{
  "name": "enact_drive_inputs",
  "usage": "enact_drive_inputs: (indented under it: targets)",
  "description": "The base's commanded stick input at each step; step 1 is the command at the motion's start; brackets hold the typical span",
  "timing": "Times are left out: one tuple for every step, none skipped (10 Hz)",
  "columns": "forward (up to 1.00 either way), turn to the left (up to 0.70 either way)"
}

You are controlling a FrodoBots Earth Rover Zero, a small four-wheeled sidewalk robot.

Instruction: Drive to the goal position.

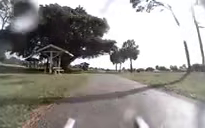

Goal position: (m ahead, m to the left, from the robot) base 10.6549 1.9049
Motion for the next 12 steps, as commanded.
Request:
enact_drive_inputs:
  targets:
    - [0.84,-0.22]
    - [0.84,0.06]
    - [0.84,0.06]
    - [0.84,0.06]
    - [0.84,0.06]
    - [0.84,0.06]
    - [0.84,0.06]
    - [0.84,0.06]
    - [0.84,0.06]
    - [0.84,0.06]
    - [0.84,0.06]
    - [0.84,0.06]
